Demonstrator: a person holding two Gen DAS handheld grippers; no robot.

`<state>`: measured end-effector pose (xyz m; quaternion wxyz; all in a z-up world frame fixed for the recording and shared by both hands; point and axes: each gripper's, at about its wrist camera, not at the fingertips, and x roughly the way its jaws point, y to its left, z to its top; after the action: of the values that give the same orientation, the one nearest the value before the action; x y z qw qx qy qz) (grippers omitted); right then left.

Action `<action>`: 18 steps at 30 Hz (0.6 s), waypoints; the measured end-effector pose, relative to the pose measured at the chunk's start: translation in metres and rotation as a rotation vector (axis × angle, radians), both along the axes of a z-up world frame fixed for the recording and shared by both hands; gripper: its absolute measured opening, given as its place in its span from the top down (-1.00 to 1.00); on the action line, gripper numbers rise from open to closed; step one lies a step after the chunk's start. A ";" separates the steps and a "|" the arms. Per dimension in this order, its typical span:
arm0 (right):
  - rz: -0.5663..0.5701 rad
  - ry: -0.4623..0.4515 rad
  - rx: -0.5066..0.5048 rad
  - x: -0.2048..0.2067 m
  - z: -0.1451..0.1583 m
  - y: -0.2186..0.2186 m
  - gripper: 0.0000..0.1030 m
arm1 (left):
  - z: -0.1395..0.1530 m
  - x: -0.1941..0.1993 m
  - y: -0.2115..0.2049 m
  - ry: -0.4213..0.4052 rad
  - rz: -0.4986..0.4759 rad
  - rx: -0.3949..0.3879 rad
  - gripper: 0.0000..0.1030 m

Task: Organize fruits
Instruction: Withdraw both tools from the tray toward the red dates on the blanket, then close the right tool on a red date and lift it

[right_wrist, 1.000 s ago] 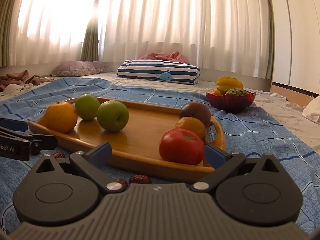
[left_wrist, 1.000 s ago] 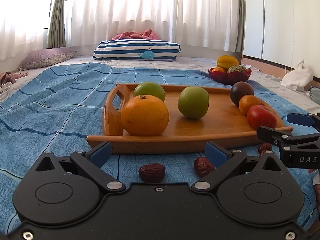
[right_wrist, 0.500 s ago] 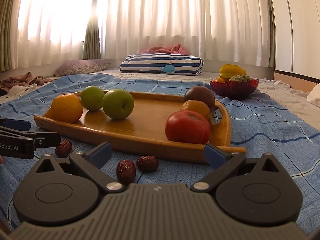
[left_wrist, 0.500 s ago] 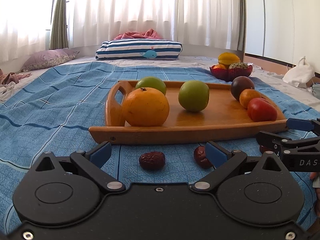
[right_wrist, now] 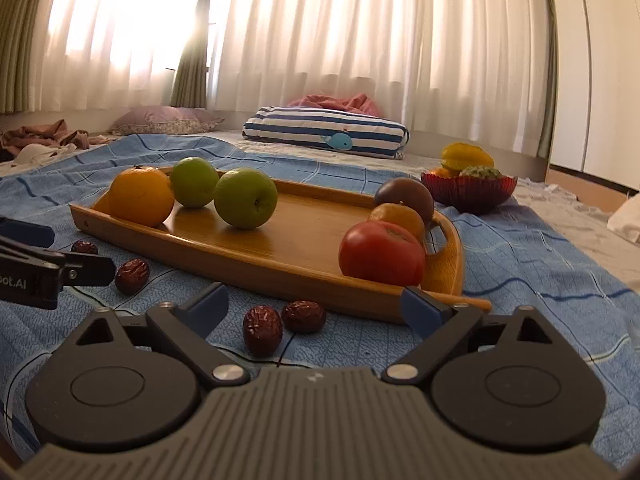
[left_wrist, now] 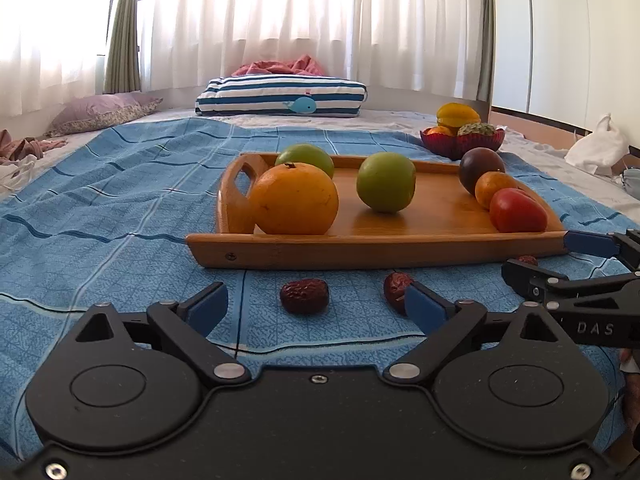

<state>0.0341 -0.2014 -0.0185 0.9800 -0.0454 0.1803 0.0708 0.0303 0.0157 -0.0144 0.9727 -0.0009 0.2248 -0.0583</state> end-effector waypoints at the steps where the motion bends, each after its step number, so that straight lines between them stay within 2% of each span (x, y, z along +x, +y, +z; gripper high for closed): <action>1: -0.008 0.000 0.011 0.000 0.000 -0.001 -0.86 | 0.001 -0.002 0.000 -0.007 0.006 0.006 -0.71; 6: -0.029 0.011 0.049 -0.002 -0.001 -0.006 -0.73 | 0.006 -0.006 0.002 -0.021 0.007 0.024 -0.49; 10: -0.033 0.020 0.068 -0.009 -0.002 -0.004 -0.54 | 0.006 -0.007 0.000 -0.009 -0.002 0.032 -0.27; 11: -0.038 0.026 0.083 -0.011 -0.002 -0.004 -0.48 | 0.006 -0.007 -0.001 -0.005 -0.001 0.034 -0.19; 15: -0.033 0.072 0.177 -0.017 -0.003 -0.003 -0.32 | 0.006 -0.006 -0.002 0.004 0.007 0.034 -0.10; 18: -0.024 0.054 0.130 -0.022 -0.004 0.009 -0.25 | 0.007 -0.006 -0.003 0.006 0.005 0.032 -0.04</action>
<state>0.0117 -0.1927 -0.0221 0.9764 0.0226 0.2022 0.0719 0.0244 0.0124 -0.0075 0.9720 0.0141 0.2286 -0.0521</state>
